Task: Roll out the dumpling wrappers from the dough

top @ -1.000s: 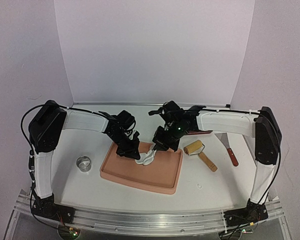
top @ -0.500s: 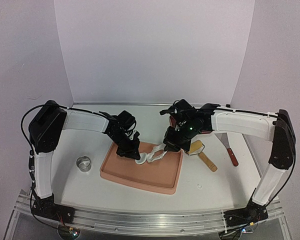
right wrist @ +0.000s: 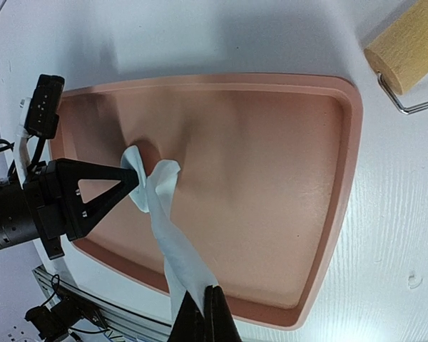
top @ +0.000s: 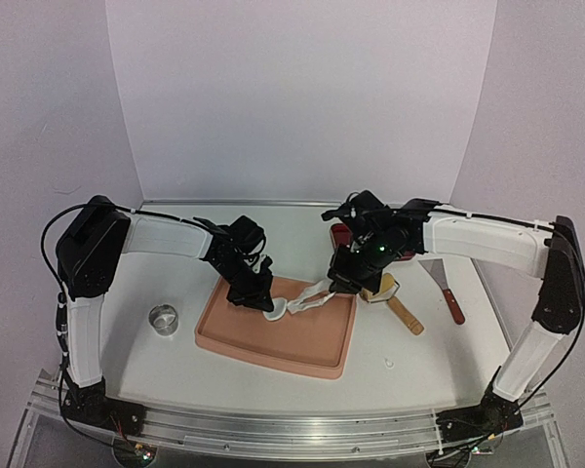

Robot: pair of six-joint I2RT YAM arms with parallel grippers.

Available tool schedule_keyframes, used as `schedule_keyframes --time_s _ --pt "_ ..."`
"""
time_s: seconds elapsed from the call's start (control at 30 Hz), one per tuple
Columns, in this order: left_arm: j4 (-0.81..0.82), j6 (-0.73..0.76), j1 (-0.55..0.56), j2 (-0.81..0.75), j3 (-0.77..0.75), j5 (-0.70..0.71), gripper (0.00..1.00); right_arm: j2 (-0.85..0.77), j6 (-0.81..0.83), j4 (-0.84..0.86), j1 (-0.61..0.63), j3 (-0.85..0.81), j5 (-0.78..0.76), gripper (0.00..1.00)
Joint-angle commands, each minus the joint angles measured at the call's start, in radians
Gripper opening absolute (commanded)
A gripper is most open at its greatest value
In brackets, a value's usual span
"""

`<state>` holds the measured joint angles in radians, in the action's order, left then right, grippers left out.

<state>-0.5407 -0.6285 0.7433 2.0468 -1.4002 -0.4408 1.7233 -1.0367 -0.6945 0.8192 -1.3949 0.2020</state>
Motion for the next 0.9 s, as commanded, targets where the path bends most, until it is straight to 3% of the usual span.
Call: schedule_keyframes --time_s 0.0,0.4,0.67,0.87 --pt "-0.038 0.003 0.005 0.001 -0.020 0.045 0.06 -0.071 0.018 -0.038 -0.016 0.014 -0.037 0.00" --pt "-0.040 0.006 0.006 -0.002 -0.031 0.046 0.07 -0.103 0.020 -0.060 -0.026 0.030 -0.050 0.00" --pt "-0.066 0.005 0.005 -0.030 -0.085 0.058 0.22 -0.074 0.024 -0.058 -0.026 -0.003 -0.041 0.00" --pt "-0.094 0.006 0.005 -0.044 -0.134 0.060 0.25 -0.062 0.027 -0.058 -0.026 -0.016 -0.032 0.00"
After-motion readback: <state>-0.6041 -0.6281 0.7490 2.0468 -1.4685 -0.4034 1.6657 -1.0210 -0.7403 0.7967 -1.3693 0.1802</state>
